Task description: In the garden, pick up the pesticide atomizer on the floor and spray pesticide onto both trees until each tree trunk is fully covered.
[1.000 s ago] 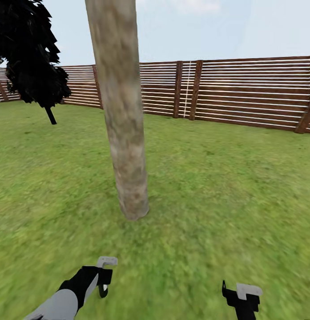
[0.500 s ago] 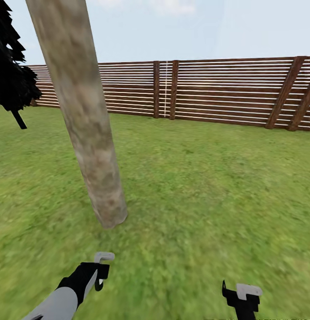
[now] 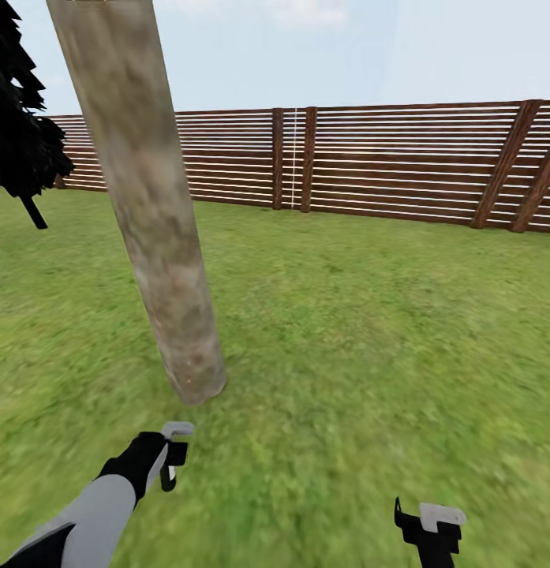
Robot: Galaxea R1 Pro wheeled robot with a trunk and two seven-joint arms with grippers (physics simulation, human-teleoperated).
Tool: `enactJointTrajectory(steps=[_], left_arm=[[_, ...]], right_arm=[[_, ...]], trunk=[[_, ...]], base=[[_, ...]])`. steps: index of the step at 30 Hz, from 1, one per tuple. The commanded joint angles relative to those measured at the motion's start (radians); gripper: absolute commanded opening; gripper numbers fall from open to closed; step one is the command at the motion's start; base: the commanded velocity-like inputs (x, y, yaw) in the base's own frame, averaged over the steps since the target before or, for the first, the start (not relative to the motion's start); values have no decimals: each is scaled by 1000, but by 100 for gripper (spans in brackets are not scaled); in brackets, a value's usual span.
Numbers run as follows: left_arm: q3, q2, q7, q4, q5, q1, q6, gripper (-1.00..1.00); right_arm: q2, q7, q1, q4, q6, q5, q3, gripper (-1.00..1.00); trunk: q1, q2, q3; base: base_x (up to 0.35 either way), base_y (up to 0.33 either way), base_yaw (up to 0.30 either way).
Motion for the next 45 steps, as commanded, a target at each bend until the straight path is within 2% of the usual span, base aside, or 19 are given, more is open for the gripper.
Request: enactJointTrajectory(steps=[1, 3, 6, 9, 11, 14, 19, 23, 26, 29, 31, 32, 34, 36, 38, 39, 41, 42, 45], left_arm=[[1, 3, 0, 0, -2, 0, 2, -100], [4, 12, 0, -2, -2, -1, 4, -100], [5, 41, 0, -3, -1, 0, 5, -100], [3, 32, 1, -2, -2, -6, 5, -100], [5, 27, 1, 5, -1, -56, 17, -100], [3, 14, 1, 6, -1, -87, 35, -100], [-4, 37, -1, -2, -3, -97, 41, -100], [-2, -3, -2, -2, -3, -102, 37, -100], [-2, -13, -2, -3, -3, -109, 38, -100], [-1, 0, -2, -9, -3, -107, 37, -100], [0, 46, -12, -86, -2, -98, 40, -100], [-3, 53, -29, -101, -2, -96, 41, -100], [-5, 46, -60, -113, -3, -96, 41, -100], [-22, -9, -75, -121, -5, -106, 42, -100], [-29, -27, -78, -124, -5, -112, 42, -100], [-30, -24, -81, -124, -4, -117, 43, -100], [-32, 3, -95, -164, -2, -128, 46, -100], [-32, 12, -125, -184, -4, -130, 58, -100], [-36, 4, -176, -202, -9, -131, 90, -100]], right_arm=[[0, 0, 0, 0, 0, 0, 0, 100], [0, 0, 0, 1, 0, 0, 0, 100], [1, -1, 0, 1, 0, 0, 0, 100], [1, -1, 0, 0, 0, 0, 0, 100], [1, -1, 0, 1, 0, 0, 0, 100], [1, -1, 0, 1, 0, 0, 0, 100], [1, -1, 0, 0, 0, 0, 0, 100], [1, -1, 0, 0, 0, 0, 0, 100], [1, -1, 0, 1, 0, 0, 0, 100], [1, -1, 0, 1, 1, 0, 0, 100], [1, -1, 0, 1, 1, 0, 0, 100], [1, -1, 0, 1, 1, 0, 0, 100], [1, -1, 0, 1, 0, 0, 0, 100], [1, -1, 0, 0, 0, 0, 0, 100], [0, -1, 0, -1, 0, 0, 0, 100], [0, -1, 0, -1, 0, 0, 0, 100], [1, -1, 0, -1, 0, 0, 0, 100], [1, -1, 0, -1, 0, 0, 0, 100], [1, -1, 0, -1, 1, 0, 0, 100]], trunk=[[0, 0, 0], [0, 0, 0], [0, 0, 0], [0, 0, -2], [0, 0, -5], [0, 0, -10], [0, 0, -13], [0, 0, -13], [0, 0, -13], [0, 0, -13], [0, 0, -13], [0, 0, -13], [0, 0, -13], [0, 0, -13], [0, 0, -13], [0, 0, -13], [0, 0, -13], [0, 0, -13], [0, 0, -13]], base=[[-188, 142, 0], [-239, 188, 0], [-157, 159, 0], [-21, 23, 38], [-2, 2, 85], [0, 1, 90], [16, 0, 47], [290, 0, 2], [248, 0, 0], [58, 0, 0], [7, 0, 0], [2, 0, 0], [1, 0, 0], [0, 0, 0], [0, 0, 0], [0, 0, 43], [0, 0, 217], [0, 0, 263], [-72, 0, 121]])
